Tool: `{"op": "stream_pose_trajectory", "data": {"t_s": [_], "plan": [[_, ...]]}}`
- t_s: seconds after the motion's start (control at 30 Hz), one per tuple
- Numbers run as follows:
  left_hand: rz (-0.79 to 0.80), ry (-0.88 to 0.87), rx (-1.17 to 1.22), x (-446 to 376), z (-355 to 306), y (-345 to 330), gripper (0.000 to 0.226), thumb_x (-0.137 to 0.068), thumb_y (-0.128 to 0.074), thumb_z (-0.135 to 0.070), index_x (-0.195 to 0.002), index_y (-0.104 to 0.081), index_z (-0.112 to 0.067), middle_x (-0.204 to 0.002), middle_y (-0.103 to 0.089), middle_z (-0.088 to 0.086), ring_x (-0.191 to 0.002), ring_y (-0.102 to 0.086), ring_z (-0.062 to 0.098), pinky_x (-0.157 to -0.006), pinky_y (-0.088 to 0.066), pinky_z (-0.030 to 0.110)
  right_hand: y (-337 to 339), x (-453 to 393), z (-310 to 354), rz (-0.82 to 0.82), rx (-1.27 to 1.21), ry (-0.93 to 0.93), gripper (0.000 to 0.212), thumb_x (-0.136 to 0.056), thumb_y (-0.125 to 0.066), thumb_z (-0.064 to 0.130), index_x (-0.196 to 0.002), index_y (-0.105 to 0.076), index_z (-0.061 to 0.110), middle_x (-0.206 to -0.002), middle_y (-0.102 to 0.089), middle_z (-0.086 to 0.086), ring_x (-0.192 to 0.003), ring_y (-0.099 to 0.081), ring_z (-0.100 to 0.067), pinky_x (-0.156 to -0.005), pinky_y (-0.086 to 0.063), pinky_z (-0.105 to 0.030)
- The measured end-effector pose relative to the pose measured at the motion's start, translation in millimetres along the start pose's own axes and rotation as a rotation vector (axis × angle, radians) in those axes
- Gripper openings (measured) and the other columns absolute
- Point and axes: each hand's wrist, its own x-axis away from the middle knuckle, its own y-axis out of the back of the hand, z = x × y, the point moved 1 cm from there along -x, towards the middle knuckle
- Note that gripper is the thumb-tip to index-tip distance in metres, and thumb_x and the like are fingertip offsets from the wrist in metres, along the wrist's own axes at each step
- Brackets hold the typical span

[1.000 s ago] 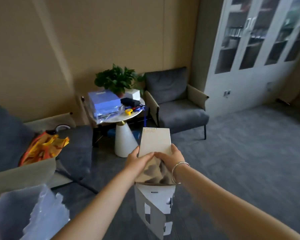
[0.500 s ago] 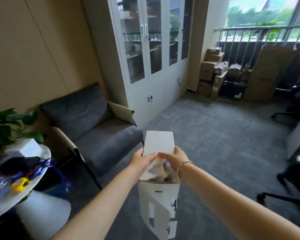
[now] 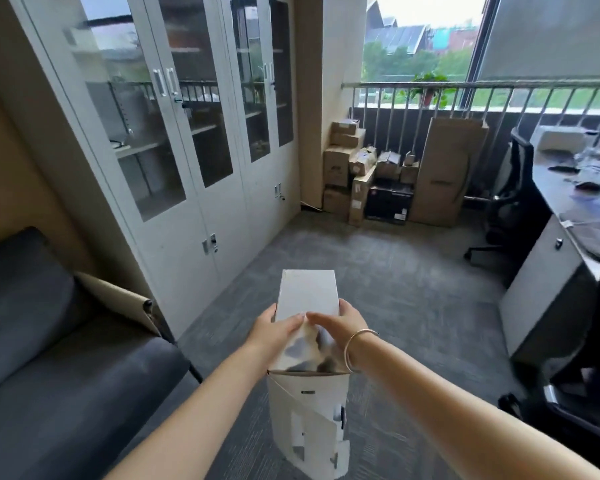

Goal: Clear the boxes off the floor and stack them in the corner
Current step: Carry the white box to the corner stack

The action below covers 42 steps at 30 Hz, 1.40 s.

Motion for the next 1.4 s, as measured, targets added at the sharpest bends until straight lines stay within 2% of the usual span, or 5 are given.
{"op": "stream_pose_trajectory", "data": {"t_s": [0.23,0.53,0.9,1.17,1.4], "plan": [[0.066,-0.024,-0.011,-194,-49,-77,0.028,-0.087,-0.070,-0.008,-0.114,-0.065,-0.008,-0.103,-0.073,0.011,-0.091,-0.069,0.029,-0.081,-0.056,0.039,64,-177,58,-0.101,0.022,0.023,0.073,-0.041,-0.078,0.046,-0.108,-0.058,0.025,-0.104,-0.069,0.002,-0.096,-0.066,-0.018,-0.090,-0.054,-0.042],[0.219,-0.059,-0.086,-447,-142,-173,0.033,-0.086,-0.072,-0.018,-0.117,-0.061,-0.014,-0.104,-0.070,0.003,-0.089,-0.068,0.019,-0.061,-0.053,0.023,146,-409,159,-0.204,0.054,0.024,0.047,-0.069,-0.080,0.021,-0.110,-0.058,0.017,-0.105,-0.067,-0.002,-0.097,-0.064,-0.020,-0.094,-0.051,-0.040],[0.350,-0.041,-0.201,-716,-218,-302,0.040,-0.086,-0.071,-0.026,-0.123,-0.058,-0.019,-0.114,-0.067,0.003,-0.102,-0.066,0.022,-0.091,-0.055,0.042,249,-670,234,-0.336,0.009,0.018,0.032,-0.072,-0.078,0.012,-0.097,-0.059,0.021,-0.089,-0.066,0.006,-0.081,-0.062,-0.008,-0.064,-0.047,-0.020],[0.328,-0.037,-0.157,-931,-288,-395,0.034,-0.091,-0.066,-0.022,-0.123,-0.058,-0.020,-0.109,-0.067,-0.001,-0.097,-0.065,0.017,-0.076,-0.054,0.029,329,-902,310,-0.309,0.073,0.000,0.037,-0.066,-0.081,0.021,-0.095,-0.059,0.026,-0.098,-0.068,0.002,-0.091,-0.064,-0.016,-0.089,-0.052,-0.036],[0.301,-0.028,-0.125,-1092,-344,-452,0.027,-0.095,-0.061,-0.024,-0.120,-0.052,-0.027,-0.099,-0.060,-0.011,-0.088,-0.057,0.006,-0.064,-0.044,0.021,375,-1075,369,-0.259,0.129,-0.004,0.030,-0.069,-0.078,0.024,-0.087,-0.055,0.030,-0.091,-0.064,0.008,-0.091,-0.061,-0.013,-0.089,-0.050,-0.035]]}}
